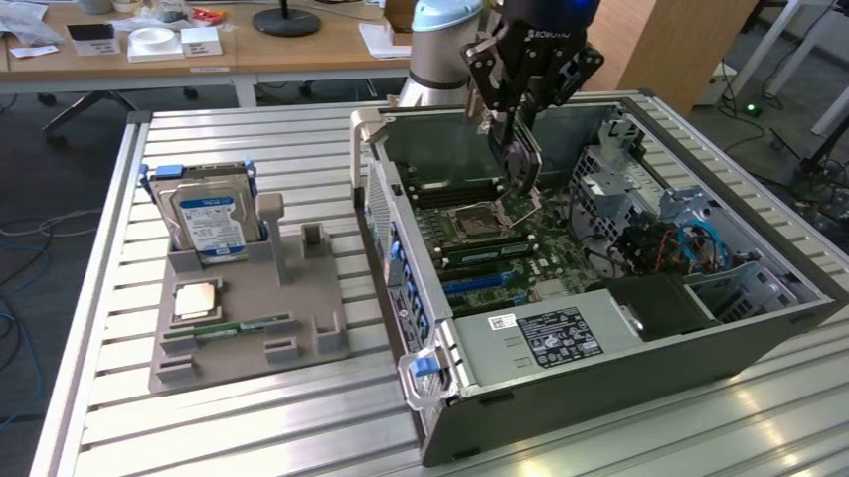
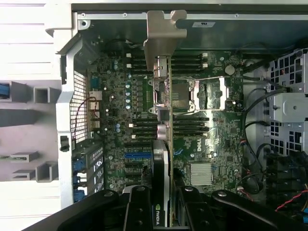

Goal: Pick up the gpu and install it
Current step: 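Pick up the gpu and move the gpu toward the slot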

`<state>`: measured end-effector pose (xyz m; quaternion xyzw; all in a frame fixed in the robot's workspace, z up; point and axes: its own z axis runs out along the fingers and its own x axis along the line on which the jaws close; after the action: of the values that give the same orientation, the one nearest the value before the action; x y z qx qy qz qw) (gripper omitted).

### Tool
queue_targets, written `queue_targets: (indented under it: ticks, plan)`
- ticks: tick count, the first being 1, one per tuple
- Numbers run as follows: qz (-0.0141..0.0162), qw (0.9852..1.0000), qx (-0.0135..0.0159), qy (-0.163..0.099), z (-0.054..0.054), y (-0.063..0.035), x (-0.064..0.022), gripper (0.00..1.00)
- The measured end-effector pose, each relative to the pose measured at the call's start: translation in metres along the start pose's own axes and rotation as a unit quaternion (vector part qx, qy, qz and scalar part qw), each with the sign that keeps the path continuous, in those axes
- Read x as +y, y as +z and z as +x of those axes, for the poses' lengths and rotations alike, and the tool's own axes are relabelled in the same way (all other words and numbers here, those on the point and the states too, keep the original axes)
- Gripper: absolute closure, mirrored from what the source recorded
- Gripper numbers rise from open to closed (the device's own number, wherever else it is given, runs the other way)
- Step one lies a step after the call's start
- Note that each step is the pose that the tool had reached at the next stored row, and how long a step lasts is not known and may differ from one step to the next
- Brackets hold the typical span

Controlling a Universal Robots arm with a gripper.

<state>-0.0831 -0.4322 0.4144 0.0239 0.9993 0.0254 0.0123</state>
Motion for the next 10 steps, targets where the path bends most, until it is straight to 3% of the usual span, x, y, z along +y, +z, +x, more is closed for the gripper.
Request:
queue_targets:
  ticks: [4,10]
  plan:
    - [0.0,1.0,0.0,0.0,-0.003,0.0001,0.0002,0.73]
    - [0.0001,1.0,0.0012,0.0,-0.017,0.0004,0.0008,0.73]
